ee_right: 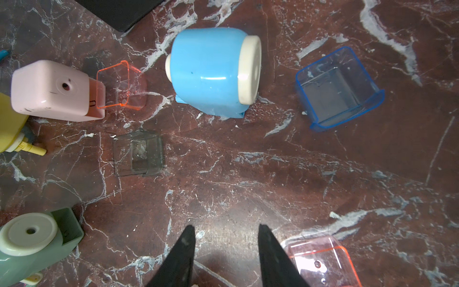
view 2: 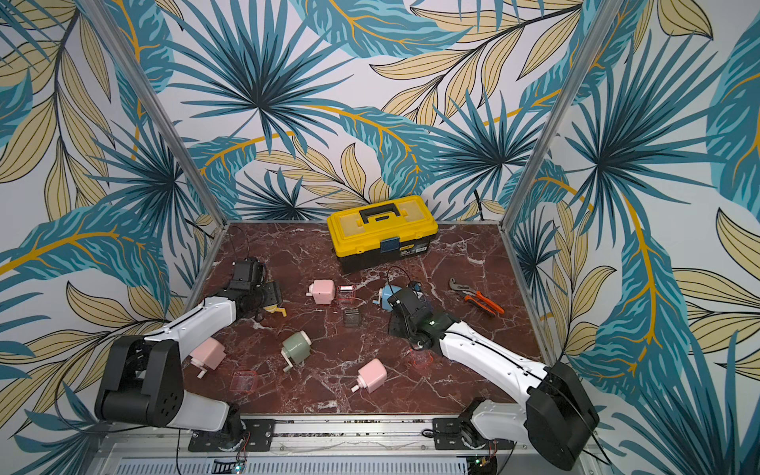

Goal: Put the tray back into the pencil sharpener
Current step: Pick up the pencil sharpener from the center of the board.

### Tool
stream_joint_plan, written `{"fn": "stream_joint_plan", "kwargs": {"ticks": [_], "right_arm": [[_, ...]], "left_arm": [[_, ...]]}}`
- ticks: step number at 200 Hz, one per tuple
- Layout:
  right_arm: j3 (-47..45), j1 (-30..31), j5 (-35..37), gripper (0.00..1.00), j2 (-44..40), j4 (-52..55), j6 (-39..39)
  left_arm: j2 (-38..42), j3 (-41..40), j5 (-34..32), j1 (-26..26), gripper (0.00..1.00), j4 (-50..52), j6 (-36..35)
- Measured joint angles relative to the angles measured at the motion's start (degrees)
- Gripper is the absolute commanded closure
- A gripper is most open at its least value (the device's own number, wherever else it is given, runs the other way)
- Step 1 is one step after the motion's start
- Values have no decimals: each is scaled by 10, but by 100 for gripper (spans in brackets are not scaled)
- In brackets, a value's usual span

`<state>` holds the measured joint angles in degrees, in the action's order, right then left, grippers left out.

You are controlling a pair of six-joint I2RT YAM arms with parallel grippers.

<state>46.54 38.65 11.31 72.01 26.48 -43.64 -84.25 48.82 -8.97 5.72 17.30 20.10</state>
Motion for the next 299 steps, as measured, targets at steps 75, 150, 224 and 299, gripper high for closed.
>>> {"fn": "stream_joint_plan", "kwargs": {"ticks": [75, 150, 224, 299], "right_arm": [[4, 0, 0, 56, 0, 0, 0], [6, -3, 1, 56, 0, -9, 0], [10, -9, 3, 56, 4, -20, 0], [22, -14, -1, 57, 1, -21, 6]], "left_arm": [[-52, 44, -2, 0, 27, 19, 1], [-72, 57, 3, -6, 42, 45, 5], [-84, 74, -5, -8, 63, 55, 15], [-15, 74, 31, -9, 81, 89, -76]]}}
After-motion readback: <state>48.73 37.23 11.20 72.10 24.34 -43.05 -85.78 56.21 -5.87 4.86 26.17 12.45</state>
